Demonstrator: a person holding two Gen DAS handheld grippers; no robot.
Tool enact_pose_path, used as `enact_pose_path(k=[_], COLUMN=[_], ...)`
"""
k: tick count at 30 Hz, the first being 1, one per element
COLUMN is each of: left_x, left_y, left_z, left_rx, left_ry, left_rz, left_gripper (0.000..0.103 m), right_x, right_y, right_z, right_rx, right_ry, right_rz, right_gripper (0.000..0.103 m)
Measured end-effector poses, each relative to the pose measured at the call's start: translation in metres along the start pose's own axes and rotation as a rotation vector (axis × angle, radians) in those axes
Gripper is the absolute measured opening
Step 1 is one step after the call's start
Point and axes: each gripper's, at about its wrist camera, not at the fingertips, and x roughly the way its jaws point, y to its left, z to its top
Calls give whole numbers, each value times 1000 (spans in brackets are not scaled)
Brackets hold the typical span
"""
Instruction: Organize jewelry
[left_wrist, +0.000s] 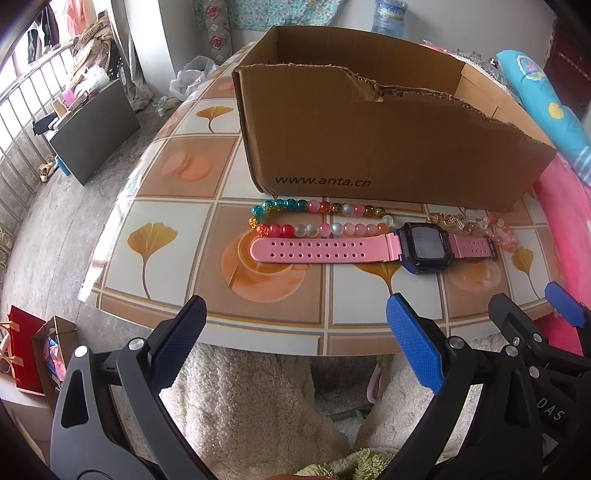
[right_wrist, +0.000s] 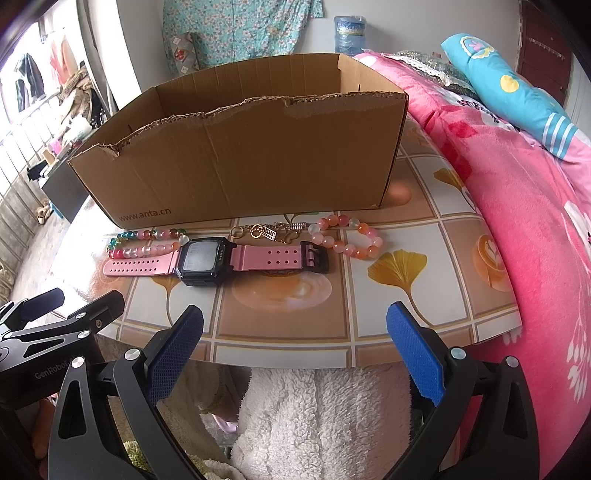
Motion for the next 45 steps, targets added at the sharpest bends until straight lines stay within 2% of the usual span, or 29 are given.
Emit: enact_pose_path(k=[40, 45], left_x=[1, 9], left_y=[1, 2], left_z=[-2, -6], left_rx=[0, 33], left_ry=[4, -3], left_rz=[0, 24], left_gripper=[94, 94], right_x=[1, -1], right_y=[-1, -4], right_z=[-2, -3], right_rx=[7, 10], right_ry=[-3, -6], right_rz=[6, 8], right_gripper=[97, 97])
